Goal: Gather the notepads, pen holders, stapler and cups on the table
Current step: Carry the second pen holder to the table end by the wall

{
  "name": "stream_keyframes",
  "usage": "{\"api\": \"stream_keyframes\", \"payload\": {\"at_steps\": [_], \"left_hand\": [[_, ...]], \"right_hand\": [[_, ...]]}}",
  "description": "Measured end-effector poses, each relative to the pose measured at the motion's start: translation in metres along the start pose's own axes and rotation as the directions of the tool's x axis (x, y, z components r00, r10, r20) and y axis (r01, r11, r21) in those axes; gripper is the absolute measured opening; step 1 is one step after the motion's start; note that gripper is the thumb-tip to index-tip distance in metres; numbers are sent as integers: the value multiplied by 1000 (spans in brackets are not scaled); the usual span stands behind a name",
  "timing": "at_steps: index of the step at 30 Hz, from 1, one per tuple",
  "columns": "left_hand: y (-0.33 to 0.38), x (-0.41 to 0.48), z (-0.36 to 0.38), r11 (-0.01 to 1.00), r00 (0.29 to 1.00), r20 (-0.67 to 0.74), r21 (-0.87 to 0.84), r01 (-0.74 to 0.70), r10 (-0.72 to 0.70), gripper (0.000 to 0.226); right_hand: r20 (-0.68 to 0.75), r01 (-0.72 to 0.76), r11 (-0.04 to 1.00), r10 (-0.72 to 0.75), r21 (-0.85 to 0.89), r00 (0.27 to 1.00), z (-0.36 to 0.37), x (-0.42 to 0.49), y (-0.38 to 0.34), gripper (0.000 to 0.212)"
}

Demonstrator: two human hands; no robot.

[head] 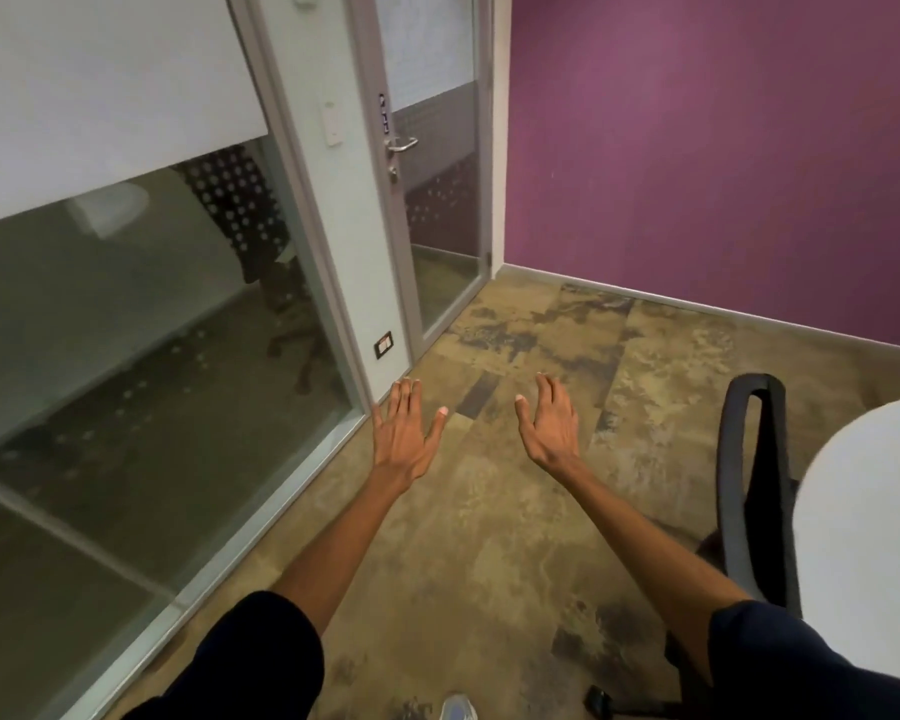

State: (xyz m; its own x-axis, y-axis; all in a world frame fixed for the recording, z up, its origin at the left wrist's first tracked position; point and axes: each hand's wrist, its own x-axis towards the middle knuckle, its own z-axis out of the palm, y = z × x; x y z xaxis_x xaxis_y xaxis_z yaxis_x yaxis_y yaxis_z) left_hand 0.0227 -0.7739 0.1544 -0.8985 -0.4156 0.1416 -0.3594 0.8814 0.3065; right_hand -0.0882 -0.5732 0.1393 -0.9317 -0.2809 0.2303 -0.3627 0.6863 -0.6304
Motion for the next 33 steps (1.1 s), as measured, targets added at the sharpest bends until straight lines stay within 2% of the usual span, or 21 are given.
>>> {"api": "stream_keyframes", "payload": {"at_steps": [3,7,13,23,26,33], "left_hand": [[-6,51,8,999,999,12,4,-48,48,73],[0,99,33,996,995,78,-67,-60,65,74],[35,180,74,979,977,131,-138,-151,170,77],[128,384,122,939,934,144,-160,-303,326,74],[164,441,131,919,918,109,-149,-365,382,76],[239,527,172,863,848,163,-132,-488,504,82]], "right_hand": [[-56,-37,999,37,6,998,11,42,2,59],[-47,-61,997,59,-41,997,25,80,18,62],[-69,-146,986,140,-77,988,28,149,53,60],[-147,-224,972,212,-70,966,16,331,137,62],[-162,-216,972,200,-93,966,2,378,161,61],[-216,-359,930,336,-76,917,-29,444,222,62]]}}
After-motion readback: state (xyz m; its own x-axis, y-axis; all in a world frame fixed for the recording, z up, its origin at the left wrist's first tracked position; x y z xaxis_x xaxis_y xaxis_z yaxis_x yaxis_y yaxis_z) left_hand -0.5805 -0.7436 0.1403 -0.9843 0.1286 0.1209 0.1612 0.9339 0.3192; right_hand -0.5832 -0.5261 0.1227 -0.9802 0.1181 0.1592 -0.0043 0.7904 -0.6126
